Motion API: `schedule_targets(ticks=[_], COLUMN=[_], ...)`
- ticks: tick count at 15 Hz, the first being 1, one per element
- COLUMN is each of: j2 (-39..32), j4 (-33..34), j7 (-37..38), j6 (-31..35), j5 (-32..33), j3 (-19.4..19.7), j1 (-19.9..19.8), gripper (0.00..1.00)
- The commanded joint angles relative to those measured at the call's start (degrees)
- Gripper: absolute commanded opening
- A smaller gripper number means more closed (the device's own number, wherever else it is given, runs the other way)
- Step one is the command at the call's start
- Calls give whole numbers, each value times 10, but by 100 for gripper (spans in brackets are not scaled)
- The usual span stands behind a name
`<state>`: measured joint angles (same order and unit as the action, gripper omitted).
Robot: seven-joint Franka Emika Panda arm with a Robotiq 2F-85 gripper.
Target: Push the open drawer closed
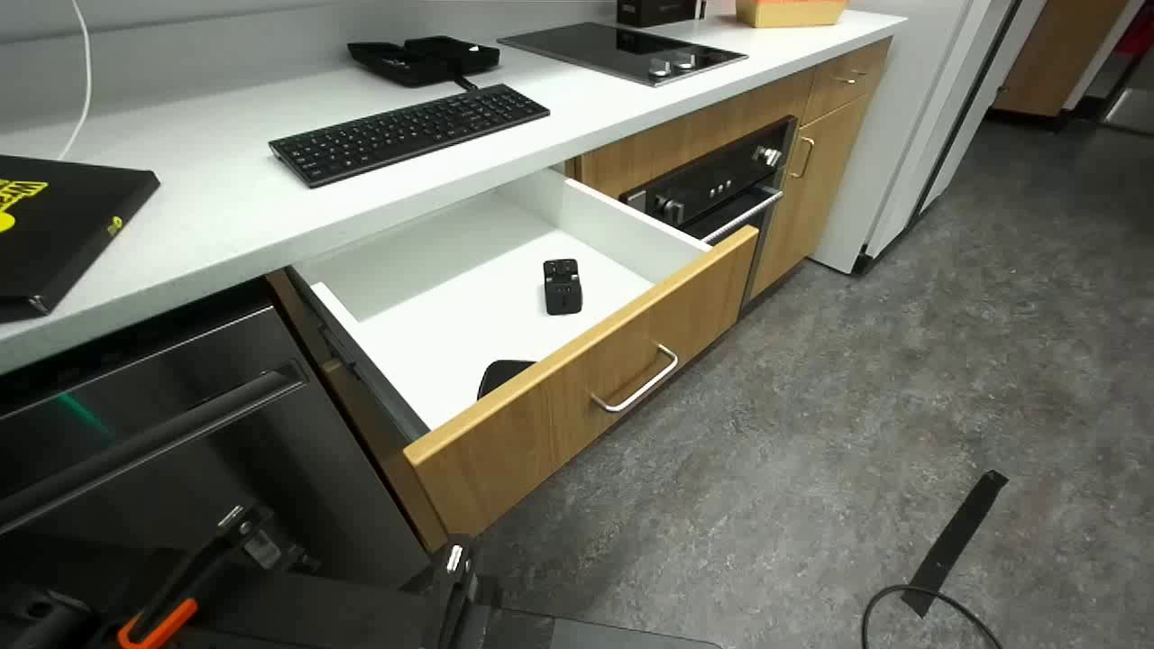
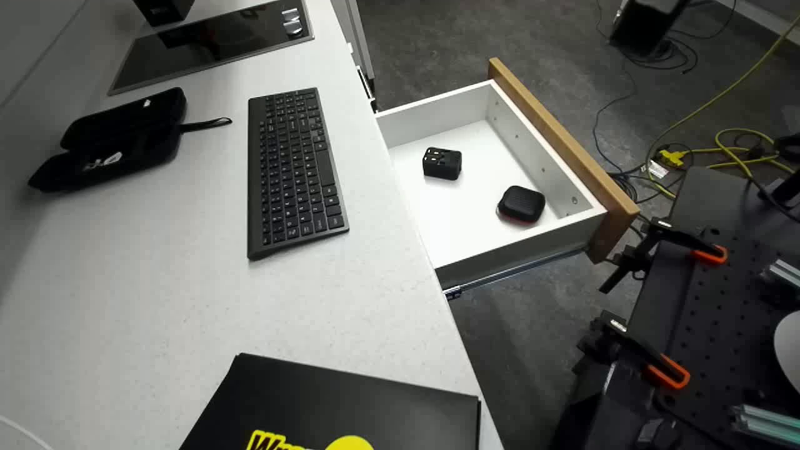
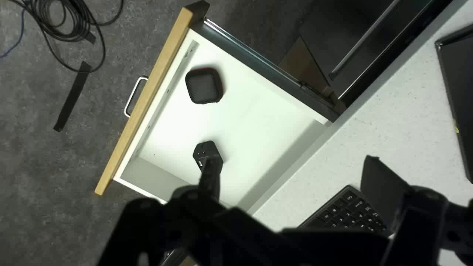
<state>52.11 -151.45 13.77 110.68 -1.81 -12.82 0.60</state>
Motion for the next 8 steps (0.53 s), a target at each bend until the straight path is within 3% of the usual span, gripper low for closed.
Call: schedule_targets(ticks=[1, 5, 8], j2=[-3, -10, -25], j4=[1, 2, -14], j7=[5, 3, -12], j6=[-1, 0, 23], j5=[6, 5, 18], j3=[6, 12, 44], j1=[8, 4, -19], gripper=[100, 100, 100])
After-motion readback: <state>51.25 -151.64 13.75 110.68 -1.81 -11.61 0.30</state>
